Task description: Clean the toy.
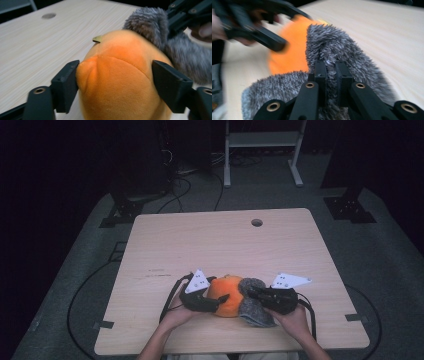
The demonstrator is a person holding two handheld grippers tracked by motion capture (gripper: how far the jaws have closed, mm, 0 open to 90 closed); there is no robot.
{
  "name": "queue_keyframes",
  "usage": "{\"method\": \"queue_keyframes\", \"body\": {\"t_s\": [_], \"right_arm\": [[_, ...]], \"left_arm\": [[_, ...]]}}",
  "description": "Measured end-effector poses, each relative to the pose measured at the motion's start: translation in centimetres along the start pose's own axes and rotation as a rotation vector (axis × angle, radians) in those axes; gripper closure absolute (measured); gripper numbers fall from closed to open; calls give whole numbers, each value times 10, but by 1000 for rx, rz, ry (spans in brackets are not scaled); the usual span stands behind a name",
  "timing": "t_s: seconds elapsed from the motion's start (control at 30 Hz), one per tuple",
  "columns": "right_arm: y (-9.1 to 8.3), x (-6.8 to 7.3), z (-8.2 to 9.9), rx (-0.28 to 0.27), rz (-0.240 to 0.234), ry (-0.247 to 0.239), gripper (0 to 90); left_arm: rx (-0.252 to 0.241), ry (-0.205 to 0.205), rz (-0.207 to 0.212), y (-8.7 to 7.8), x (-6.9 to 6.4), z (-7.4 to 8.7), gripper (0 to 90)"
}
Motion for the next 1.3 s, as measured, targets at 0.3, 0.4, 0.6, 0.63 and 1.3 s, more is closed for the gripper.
{"method": "queue_keyframes", "body": {"t_s": [0.3,0.4,0.6,0.63,1.3], "right_arm": [[2,-7,3,10,21,49,816],[5,-16,10,63,48,97,816],[-5,-10,-1,-20,18,83,815],[-5,-10,-2,-20,15,78,814],[-9,-9,-7,-49,16,74,816]], "left_arm": [[1,16,36,-7,5,7,302],[-10,29,40,-6,2,8,304],[-19,54,66,-8,-1,9,321],[-18,56,73,-8,-1,9,320],[-94,201,15,1,-22,2,372]]}}
Point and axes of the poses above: each handheld gripper's, and its own axes: y roughly forward along the jaws, z roughly out of its underside, x roughly to its left, the point moved 2 cm from there along y, roughly forward along the jaws, and after that the axes turned 4 degrees about -x, right-handed, at the moved point
